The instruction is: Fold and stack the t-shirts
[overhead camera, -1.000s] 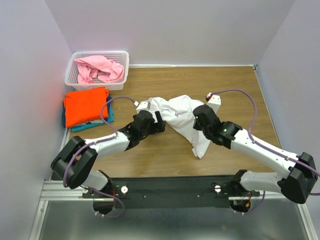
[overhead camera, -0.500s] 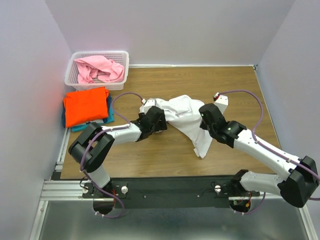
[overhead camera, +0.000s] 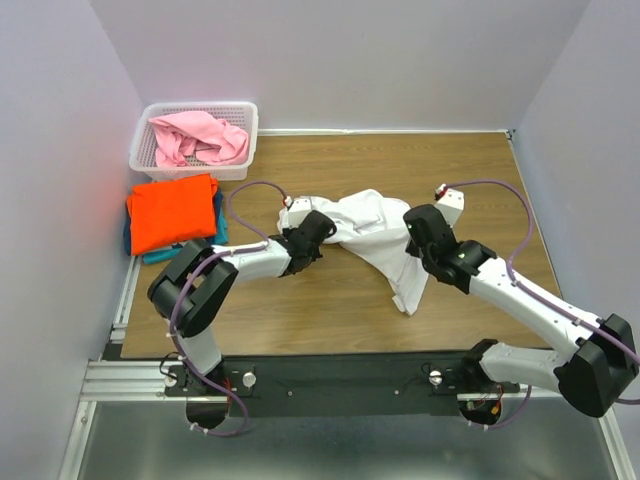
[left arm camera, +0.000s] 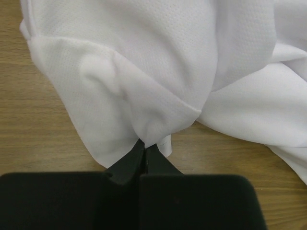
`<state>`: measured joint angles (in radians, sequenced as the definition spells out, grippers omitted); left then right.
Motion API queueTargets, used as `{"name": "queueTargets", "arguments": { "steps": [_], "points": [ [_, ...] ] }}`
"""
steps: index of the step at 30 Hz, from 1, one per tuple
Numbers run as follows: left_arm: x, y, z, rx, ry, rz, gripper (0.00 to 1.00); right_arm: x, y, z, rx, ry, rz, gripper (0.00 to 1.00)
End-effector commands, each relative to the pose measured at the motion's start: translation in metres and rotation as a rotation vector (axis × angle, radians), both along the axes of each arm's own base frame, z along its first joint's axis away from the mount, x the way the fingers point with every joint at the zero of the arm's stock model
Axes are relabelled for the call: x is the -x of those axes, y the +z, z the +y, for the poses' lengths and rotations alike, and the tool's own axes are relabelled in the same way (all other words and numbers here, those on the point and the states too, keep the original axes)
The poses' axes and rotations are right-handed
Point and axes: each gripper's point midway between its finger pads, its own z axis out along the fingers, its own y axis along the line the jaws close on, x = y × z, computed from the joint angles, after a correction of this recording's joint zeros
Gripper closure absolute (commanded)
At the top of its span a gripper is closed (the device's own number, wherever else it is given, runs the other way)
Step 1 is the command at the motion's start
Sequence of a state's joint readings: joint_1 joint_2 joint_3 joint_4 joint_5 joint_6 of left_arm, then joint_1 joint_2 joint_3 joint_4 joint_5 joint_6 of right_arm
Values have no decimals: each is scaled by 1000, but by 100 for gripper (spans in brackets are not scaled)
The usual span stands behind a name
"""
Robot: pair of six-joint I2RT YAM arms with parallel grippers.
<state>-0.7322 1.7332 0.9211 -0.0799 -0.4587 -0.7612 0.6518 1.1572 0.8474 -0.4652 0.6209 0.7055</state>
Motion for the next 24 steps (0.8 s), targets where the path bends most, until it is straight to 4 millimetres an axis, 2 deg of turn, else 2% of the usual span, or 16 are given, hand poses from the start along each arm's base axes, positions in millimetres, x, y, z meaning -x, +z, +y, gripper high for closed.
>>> {"name": "queueTargets", "arguments": {
  "steps": [1,2,6,8,9,11,12,13,15,17,18,20,21,22,23,24],
  "points": [
    [-12,38,30,-61,126,-106,100,-3,15,-18,33,-57,-48,99],
    [-14,48,36,-64,148,-130,100,-4,20,-20,33,-63,-60,99],
    [-19,132,70,-50,286,-300,100,-11,59,-25,19,-78,-150,99],
    [-20,170,92,-63,376,-391,100,-14,85,-25,1,-79,-202,99],
    [-17,205,100,-21,406,-452,100,-12,100,-29,5,-76,-235,99],
    [-13,244,116,-8,440,-531,100,-11,133,-32,-19,-76,-303,99],
    [-6,280,126,57,465,-609,100,-7,152,-37,-26,-76,-345,99],
    [0,297,135,51,474,-647,100,-4,166,-39,-41,-74,-375,99],
    [17,349,152,151,498,-766,100,2,204,-45,-76,-74,-452,99],
    [32,382,164,209,501,-840,100,11,235,-53,-87,-66,-515,99],
    [48,412,179,253,510,-909,100,18,261,-58,-103,-60,-567,99],
    [65,442,190,297,495,-976,100,27,289,-61,-134,-41,-621,99],
    [78,460,198,307,476,-1018,100,31,300,-61,-149,-23,-644,99],
    [90,486,205,347,463,-1072,100,40,323,-54,-185,49,-688,99],
    [106,512,213,381,428,-1129,100,47,334,-45,-204,131,-710,99],
    [114,524,215,390,401,-1155,100,56,351,-44,-230,165,-746,99]
  ]
}}
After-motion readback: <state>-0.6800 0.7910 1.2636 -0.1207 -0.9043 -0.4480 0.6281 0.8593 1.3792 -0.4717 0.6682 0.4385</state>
